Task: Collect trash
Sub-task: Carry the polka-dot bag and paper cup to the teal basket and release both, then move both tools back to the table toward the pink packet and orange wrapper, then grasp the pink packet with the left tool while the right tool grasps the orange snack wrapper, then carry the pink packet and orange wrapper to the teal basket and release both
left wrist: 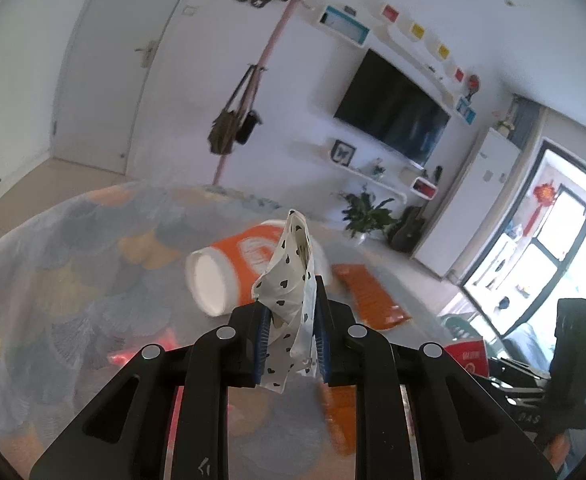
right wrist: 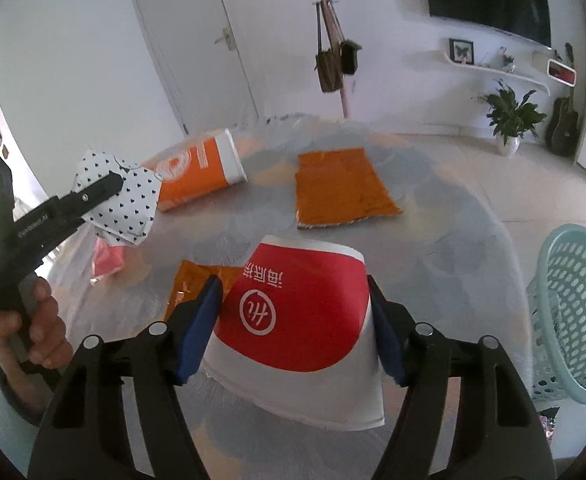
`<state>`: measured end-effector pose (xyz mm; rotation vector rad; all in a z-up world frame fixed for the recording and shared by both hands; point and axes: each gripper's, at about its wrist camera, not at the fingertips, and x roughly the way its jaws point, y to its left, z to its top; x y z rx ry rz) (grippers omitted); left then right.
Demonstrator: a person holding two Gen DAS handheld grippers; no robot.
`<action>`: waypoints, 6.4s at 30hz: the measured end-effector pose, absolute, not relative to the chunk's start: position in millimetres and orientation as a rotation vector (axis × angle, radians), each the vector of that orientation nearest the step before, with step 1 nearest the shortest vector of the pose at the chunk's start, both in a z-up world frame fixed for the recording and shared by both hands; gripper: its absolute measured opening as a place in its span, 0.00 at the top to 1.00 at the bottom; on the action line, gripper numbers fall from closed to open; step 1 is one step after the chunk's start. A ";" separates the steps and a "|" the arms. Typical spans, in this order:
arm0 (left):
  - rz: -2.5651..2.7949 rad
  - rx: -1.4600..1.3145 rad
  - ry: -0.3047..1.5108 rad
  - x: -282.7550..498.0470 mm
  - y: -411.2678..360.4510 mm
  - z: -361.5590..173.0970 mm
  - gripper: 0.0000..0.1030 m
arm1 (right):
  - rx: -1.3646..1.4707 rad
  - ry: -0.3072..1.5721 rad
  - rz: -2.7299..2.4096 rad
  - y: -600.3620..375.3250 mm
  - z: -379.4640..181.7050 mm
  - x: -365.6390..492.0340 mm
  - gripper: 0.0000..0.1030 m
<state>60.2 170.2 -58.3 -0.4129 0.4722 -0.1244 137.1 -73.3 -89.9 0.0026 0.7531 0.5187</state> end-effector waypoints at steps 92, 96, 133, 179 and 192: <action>-0.050 -0.270 0.538 57.6 81.8 -23.1 0.48 | 0.061 0.654 0.373 -158.4 -63.2 144.8 0.28; 0.136 -0.266 0.542 39.5 130.6 -29.2 0.44 | 0.018 0.673 0.448 -115.4 -70.6 146.2 0.29; 0.227 -0.460 0.684 62.5 209.9 -91.8 0.65 | -0.180 0.893 0.390 -7.8 -123.8 277.5 0.27; -0.557 -0.261 0.634 151.8 -97.5 -32.9 0.65 | 0.187 0.680 0.003 -325.6 -64.7 185.3 0.64; -0.608 -0.162 0.841 200.9 -195.8 -98.9 0.65 | 0.327 0.813 -0.096 -410.1 -127.6 190.9 0.55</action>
